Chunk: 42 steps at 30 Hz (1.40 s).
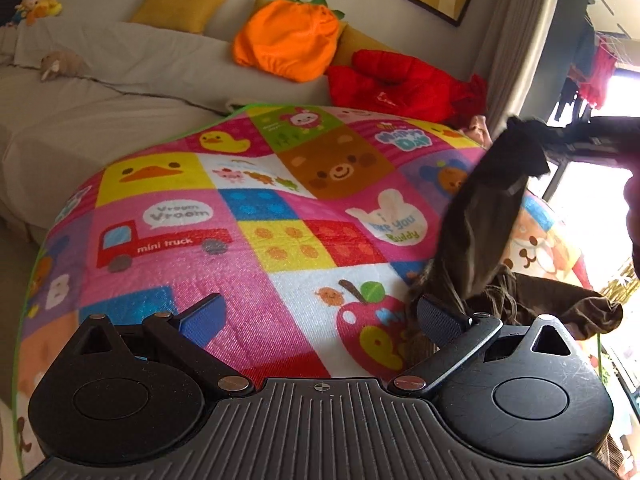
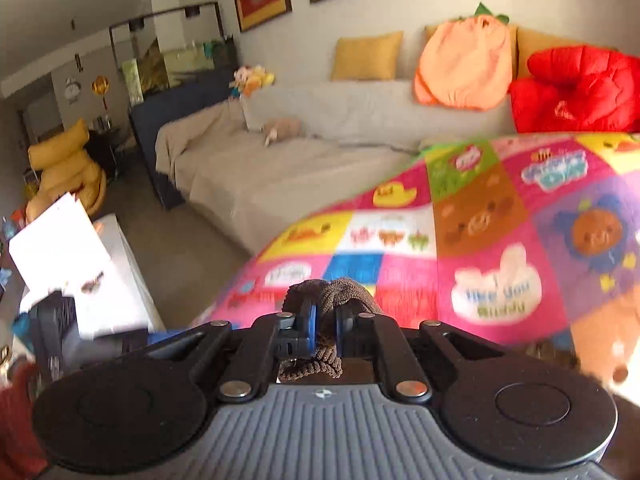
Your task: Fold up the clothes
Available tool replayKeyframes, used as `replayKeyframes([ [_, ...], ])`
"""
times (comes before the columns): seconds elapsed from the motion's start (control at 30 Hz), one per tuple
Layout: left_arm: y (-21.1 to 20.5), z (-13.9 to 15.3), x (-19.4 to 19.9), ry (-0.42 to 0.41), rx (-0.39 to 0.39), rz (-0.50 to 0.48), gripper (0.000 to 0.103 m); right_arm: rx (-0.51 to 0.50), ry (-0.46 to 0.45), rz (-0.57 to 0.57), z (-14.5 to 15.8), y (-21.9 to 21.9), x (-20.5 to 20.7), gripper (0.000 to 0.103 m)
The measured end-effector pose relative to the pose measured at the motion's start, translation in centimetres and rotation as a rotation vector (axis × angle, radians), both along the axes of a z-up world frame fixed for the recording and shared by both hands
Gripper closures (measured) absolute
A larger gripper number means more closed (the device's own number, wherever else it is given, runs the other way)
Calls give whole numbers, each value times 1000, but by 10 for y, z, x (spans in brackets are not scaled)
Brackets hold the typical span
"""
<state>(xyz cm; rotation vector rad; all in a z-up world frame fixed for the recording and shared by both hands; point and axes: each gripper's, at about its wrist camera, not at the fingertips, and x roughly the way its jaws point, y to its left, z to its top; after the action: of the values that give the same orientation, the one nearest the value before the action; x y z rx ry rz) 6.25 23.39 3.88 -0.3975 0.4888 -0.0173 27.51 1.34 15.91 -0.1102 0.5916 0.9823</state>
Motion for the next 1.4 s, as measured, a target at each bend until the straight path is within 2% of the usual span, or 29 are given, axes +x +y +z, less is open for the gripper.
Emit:
replayKeyframes([
  [0.1, -9, 4, 2, -31, 4, -72, 0, 16, -26, 56, 5, 56, 22, 95],
  [0.23, -32, 10, 15, -53, 6, -193, 0, -73, -22, 147, -22, 133, 34, 92],
  [0.33, -51, 12, 34, -37, 3, -268, 0, -122, -35, 168, -26, 149, 39, 83],
  [0.4, -65, 15, 49, -33, 19, -316, 0, -107, -70, 159, -20, 132, 40, 81],
  [0.43, -71, 17, 59, -29, 15, -338, 0, -92, -78, 148, -15, 117, 43, 75],
  [0.47, -76, 18, 68, -25, 11, -360, 0, -74, -92, 117, -11, 97, 47, 64],
  [0.57, -92, 19, 101, -8, -23, -428, 0, -38, -149, -24, 0, 29, 62, 48],
  [0.67, -103, 9, 137, 22, -66, -455, 0, -18, -159, -167, 5, -36, 75, 47],
  [0.73, -99, -4, 163, 76, -70, -391, 0, 5, -143, -263, 4, -78, 82, 46],
  [0.8, -87, -17, 182, 121, -77, -314, 0, -18, -147, -326, -7, -106, 86, 45],
  [0.9, -71, -25, 192, 143, -49, -243, 0, -144, -167, -407, -45, -141, 87, 45],
  [1.0, -67, -22, 186, 127, 12, -250, 0, -224, -108, -435, -92, -159, 85, 47],
  [1.1, -61, -29, 184, 166, 24, -236, 0, -204, -52, -388, -112, -141, 85, 48],
  [1.23, -36, -46, 192, 251, 24, -74, 0, -156, 16, -309, -132, -110, 84, 48],
  [1.33, -9, -43, 178, 242, -22, 23, 0, -129, 50, -250, -144, -85, 84, 48],
  [1.4, 0, -39, 169, 228, 4, 69, 0, -135, 29, -227, -142, -73, 84, 48],
])
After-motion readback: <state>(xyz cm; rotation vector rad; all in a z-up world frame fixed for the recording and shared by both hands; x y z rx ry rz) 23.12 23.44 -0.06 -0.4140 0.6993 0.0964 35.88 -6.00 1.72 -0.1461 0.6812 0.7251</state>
